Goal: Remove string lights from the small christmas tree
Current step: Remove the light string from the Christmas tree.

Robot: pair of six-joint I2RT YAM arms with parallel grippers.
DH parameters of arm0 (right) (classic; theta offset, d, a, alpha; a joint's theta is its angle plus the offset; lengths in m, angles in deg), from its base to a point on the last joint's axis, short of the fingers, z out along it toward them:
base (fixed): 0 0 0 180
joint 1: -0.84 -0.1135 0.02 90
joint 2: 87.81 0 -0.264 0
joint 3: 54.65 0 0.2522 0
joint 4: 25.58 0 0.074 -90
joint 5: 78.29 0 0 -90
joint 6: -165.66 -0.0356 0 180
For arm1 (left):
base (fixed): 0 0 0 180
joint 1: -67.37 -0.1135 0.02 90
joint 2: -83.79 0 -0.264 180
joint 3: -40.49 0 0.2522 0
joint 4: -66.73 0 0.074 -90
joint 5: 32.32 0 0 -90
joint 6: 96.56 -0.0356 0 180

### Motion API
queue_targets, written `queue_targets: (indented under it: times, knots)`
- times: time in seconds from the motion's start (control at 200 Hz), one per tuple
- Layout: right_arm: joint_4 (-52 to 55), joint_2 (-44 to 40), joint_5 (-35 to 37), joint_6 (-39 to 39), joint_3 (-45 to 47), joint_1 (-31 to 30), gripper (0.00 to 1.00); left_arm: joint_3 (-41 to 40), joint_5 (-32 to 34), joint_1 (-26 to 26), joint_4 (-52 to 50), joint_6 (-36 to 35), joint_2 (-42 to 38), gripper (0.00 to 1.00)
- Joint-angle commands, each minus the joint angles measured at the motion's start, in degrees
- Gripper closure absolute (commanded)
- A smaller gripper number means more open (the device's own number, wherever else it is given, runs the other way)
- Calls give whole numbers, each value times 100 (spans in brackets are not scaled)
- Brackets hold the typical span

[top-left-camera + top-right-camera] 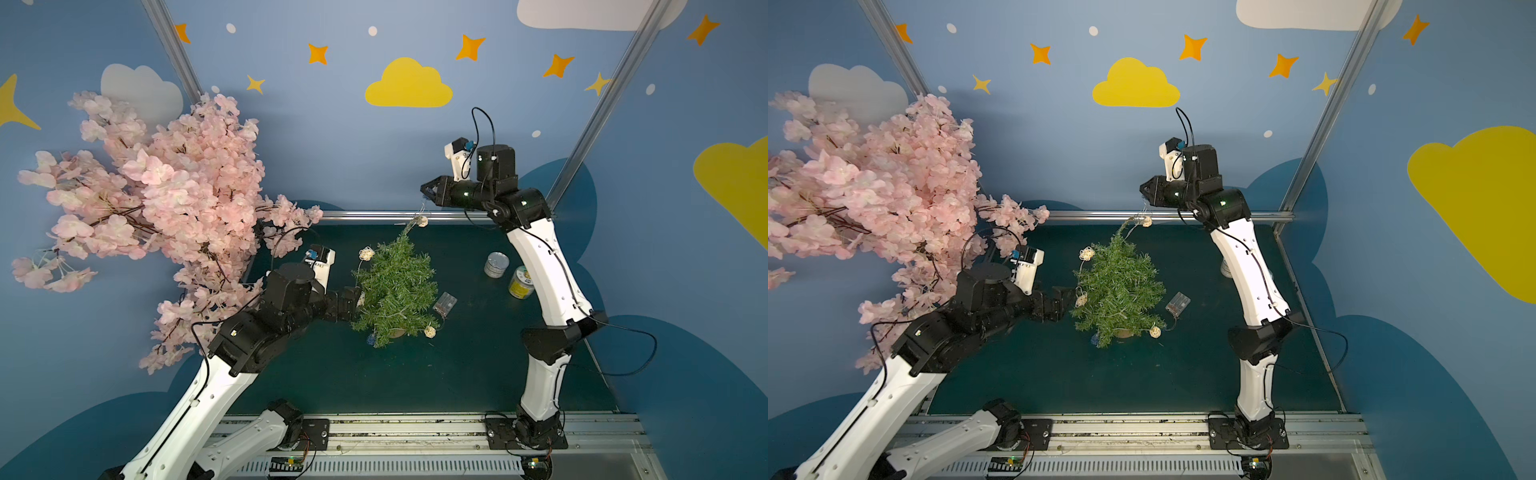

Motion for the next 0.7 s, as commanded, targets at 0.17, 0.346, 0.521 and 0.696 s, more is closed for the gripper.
queue_targets:
  times: [0.17,0.346,0.521,0.696]
  knots:
    - [-586,321,-1582,-542,-640,-110,88,1207,-1066,-1090,54,-941,796,1]
    - [-721,270,-1808,-639,-638,-321,88,1661,-2584,-1703,878,-1092,1485,1]
    - [-1129,330,-1976,-902,-640,-528,88,2136,-3047,-1510,1251,-1542,2223,0]
    - [-1575,540,-1960,-1200,-651,-574,88,2324,-3479,-1492,1671,-1470,2659,1]
